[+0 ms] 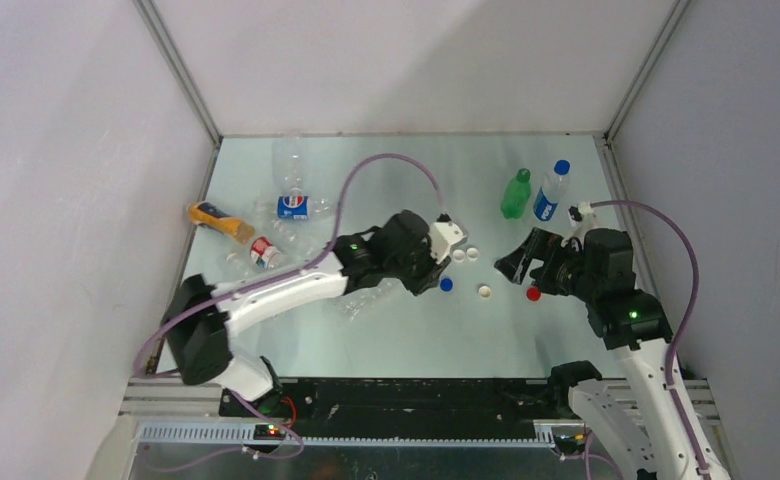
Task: Screw on the bottle caps
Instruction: Adjust the bottle cap at the center of the board.
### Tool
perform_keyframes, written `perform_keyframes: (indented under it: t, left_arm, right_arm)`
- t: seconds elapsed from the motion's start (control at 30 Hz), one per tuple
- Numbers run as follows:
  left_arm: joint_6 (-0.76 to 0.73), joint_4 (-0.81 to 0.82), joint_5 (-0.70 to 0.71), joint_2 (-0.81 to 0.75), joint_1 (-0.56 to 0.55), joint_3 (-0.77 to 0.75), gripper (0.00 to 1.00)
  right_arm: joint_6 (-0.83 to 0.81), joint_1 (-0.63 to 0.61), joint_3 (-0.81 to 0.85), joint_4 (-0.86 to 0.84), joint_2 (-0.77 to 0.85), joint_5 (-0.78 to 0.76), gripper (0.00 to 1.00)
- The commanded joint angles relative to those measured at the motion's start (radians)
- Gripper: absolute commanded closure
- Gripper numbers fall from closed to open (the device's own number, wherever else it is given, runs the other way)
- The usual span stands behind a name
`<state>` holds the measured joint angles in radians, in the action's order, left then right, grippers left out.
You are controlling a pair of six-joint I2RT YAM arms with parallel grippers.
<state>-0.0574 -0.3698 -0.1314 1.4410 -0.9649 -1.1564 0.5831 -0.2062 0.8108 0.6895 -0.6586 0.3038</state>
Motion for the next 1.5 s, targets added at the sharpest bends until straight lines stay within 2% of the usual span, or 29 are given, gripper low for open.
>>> perform_keyframes:
  t: [0.0,0.27,0.5,0.63,0.77,0.9,1.13,1.3,1.47]
  left_arm:
    - [0.181,-0.164,0.108,0.146,-0.042,-0.083,0.76]
    - [0.281,-0.185,0.125,0.421,-0.087,-0.238,0.76]
    - [0.335,-0.19,0.117,0.571,-0.093,-0.319,0.74]
    - [0.353,-0.188,0.128,0.606,-0.093,-0.339,0.66]
    - [0.372,-0.17,0.128,0.611,-0.094,-0.333,0.49]
    - [0.384,-0.152,0.142,0.573,-0.094,-0.321,0.37]
    - [0.375,-0.093,0.262,0.329,-0.076,-0.226,0.02]
    - [0.31,-0.089,0.344,0.175,-0.034,-0.085,0.0]
    - [0.24,-0.097,0.366,0.04,0.026,0.063,0.0]
  right_arm:
    - [-0.141,0.025,0.055,0.155,0.008,0.002,0.01]
    - [-0.156,0.027,0.005,0.089,0.187,-0.067,0.01]
    - [-0.185,0.027,0.014,0.125,0.173,-0.088,0.01]
    - [-0.185,0.028,0.013,0.131,0.152,-0.077,0.01]
    - [-0.195,0.025,0.015,0.127,0.142,-0.096,0.01]
    - [-0.222,0.025,0.027,0.151,0.118,-0.075,0.01]
    - [-0.269,0.005,0.056,0.17,0.079,-0.054,0.01]
    - [-0.265,-0.037,0.069,0.169,0.025,-0.052,0.01]
    - [-0.24,-0.138,0.07,0.162,-0.025,-0.147,0.01]
